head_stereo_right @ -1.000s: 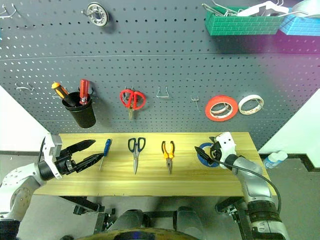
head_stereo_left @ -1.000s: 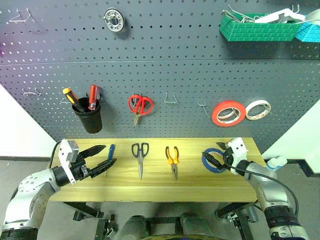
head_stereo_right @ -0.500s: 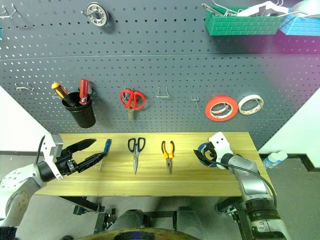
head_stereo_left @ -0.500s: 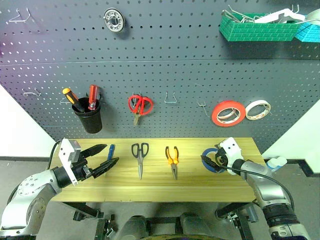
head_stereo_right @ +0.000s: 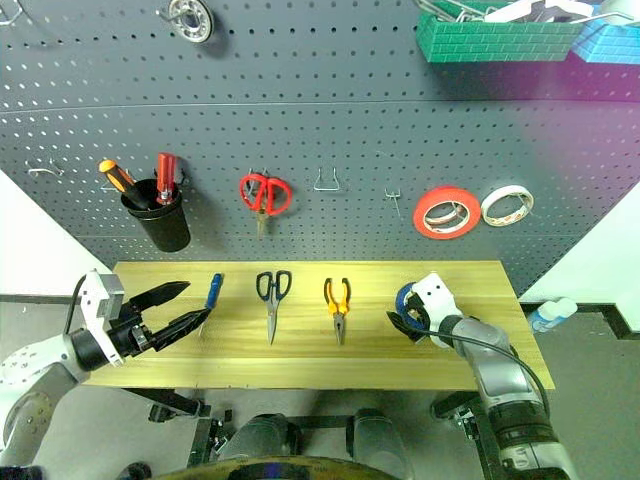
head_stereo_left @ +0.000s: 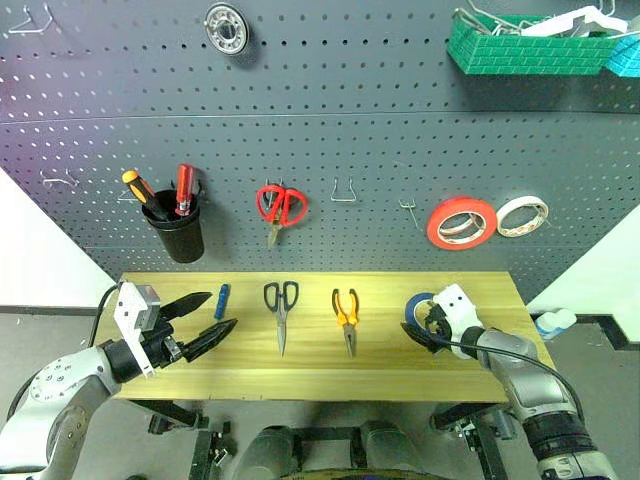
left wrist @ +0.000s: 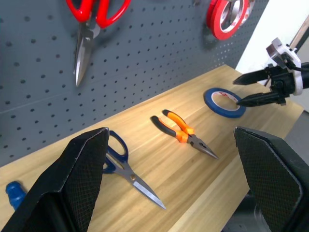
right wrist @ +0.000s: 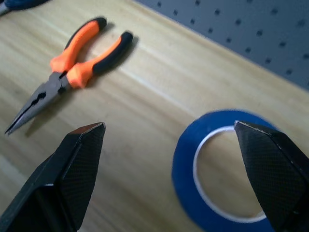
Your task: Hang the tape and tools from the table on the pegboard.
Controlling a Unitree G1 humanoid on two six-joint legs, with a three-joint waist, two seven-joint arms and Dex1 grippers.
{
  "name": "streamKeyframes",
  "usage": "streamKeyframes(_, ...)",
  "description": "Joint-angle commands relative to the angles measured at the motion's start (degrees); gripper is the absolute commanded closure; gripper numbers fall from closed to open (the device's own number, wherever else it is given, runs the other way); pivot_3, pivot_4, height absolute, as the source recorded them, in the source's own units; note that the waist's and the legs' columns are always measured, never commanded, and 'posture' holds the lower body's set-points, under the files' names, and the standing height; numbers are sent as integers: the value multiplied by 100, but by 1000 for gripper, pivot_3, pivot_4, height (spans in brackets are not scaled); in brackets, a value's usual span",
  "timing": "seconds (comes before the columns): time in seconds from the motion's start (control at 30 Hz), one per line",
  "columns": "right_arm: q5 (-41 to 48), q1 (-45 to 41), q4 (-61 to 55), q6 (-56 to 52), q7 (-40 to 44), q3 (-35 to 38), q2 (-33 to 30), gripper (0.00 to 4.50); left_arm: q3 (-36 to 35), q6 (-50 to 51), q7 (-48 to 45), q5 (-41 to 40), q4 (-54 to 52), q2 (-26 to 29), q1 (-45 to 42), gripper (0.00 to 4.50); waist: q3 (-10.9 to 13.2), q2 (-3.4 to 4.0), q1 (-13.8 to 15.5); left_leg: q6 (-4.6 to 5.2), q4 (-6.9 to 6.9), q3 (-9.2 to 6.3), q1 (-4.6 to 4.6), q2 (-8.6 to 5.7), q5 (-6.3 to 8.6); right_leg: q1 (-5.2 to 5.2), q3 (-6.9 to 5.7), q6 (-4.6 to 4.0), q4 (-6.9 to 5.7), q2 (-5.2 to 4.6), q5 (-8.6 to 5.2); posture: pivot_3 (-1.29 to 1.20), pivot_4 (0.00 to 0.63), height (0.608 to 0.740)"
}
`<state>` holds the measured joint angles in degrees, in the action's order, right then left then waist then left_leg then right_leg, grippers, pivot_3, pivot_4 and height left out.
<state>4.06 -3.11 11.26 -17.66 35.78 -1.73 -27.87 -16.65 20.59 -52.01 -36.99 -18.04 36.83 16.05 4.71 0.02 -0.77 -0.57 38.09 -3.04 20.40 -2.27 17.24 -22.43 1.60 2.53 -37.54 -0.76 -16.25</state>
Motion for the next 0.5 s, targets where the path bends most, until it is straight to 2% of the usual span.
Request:
streamKeyframes(0.03, -3, 20, -314, -81, -36, 51, -80, 0, -167, 33, 71, -110, -315, -5, 65, 180, 68, -2, -5, 0, 0, 0, -1, 0, 0, 1, 0, 0, 0, -1, 0, -30, 96, 730)
streamKeyframes(0.3, -152, -101, -136, -223, -73, -35, -79, 0, -166, 132, 163, -161, -474, 15, 92, 180, 225, -12, -3, 0, -1, 0, 6, 1, 0, -5, 0, -2, 1, -3, -1, -20, 114, 730)
streamKeyframes(0.5, -402, -566, 470, -290, -122, -243, -51, 0, -158, 348, 317, -283, -726, 30, 57, 180, 282, -21, -7, 0, -3, 0, 10, 1, 0, -8, 0, -2, 9, -4, 0, -8, 119, 730)
